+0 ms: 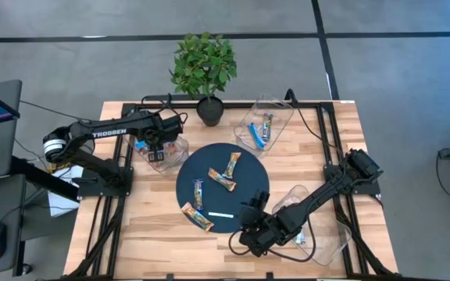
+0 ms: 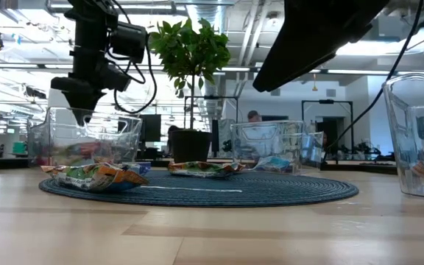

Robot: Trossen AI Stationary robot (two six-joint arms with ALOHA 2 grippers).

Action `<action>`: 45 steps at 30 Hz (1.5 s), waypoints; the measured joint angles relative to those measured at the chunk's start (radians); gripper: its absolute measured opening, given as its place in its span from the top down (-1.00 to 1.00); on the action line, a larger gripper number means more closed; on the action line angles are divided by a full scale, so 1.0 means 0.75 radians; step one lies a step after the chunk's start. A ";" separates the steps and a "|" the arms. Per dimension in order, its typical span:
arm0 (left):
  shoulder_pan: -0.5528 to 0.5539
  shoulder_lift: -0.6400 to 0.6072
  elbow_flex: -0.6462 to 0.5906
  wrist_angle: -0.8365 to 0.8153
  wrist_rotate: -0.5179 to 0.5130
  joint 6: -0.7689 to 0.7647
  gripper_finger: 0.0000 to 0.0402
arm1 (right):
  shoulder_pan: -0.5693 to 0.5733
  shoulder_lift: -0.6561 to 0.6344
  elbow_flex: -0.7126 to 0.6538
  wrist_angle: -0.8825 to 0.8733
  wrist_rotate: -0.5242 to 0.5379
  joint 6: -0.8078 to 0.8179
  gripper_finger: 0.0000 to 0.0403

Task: Pick and place Granola Bars by type
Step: Put the yellow granola bar into the bottom transparent bin

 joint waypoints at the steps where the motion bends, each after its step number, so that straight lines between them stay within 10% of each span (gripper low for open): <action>1: 0.000 0.000 0.000 0.001 0.000 0.001 0.33 | 0.000 0.000 0.000 0.000 0.000 0.000 -0.10; 16: -0.136 -0.228 0.199 -0.076 0.008 0.013 0.24 | -0.059 0.000 0.000 0.007 0.005 -0.032 -0.10; 26: -0.412 -0.733 0.295 0.150 0.386 -0.059 0.24 | -0.164 0.000 0.000 0.239 -0.012 -0.381 -0.10; 35: -0.633 -1.132 -0.018 0.502 0.391 -0.118 0.24 | -0.358 0.033 0.003 0.517 -0.356 -0.628 -0.10; 45: -0.676 -1.301 -0.345 0.684 0.391 -0.140 0.24 | -0.590 0.162 -0.001 0.476 -0.417 -0.615 -0.10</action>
